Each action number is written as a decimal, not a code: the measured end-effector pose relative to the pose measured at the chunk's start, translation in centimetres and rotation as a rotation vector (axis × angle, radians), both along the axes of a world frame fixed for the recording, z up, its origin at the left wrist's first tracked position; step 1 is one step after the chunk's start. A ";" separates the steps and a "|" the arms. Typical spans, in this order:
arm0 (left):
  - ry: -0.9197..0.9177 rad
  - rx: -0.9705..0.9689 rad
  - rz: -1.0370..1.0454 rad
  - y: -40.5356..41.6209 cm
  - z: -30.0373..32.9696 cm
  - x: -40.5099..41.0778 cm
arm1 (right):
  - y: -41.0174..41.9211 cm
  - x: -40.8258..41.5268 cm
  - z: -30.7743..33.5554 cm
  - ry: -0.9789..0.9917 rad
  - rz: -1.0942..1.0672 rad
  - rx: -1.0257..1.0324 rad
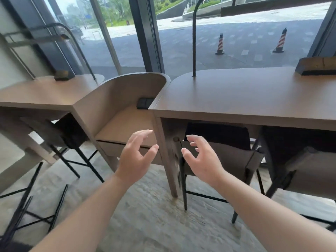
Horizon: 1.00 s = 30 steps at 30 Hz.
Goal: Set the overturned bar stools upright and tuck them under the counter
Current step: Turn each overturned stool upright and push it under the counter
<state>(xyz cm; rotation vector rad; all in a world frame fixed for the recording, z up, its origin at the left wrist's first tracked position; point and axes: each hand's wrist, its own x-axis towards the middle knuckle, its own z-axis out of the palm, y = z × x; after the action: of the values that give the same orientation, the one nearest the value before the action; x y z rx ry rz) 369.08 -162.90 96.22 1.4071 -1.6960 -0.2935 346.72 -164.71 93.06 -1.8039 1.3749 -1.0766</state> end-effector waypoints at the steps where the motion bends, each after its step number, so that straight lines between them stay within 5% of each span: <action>1: 0.008 0.023 0.025 0.9 -0.1 1.4 | 0.4 1.3 0.1 -0.003 0.030 0.008; 17: 0.399 0.159 0.412 17.7 -1.2 32.8 | 8.3 34.8 1.6 -0.064 0.374 0.123; 30: 0.654 -0.012 0.691 34.9 -3.3 59.1 | 18.3 66.0 1.4 -0.112 0.709 0.267</action>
<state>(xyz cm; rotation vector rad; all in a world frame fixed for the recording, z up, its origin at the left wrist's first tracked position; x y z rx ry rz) 428.16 -127.98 92.94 1.5706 -0.6367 -0.3005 412.75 -146.44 94.51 -1.7805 0.6702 -0.5702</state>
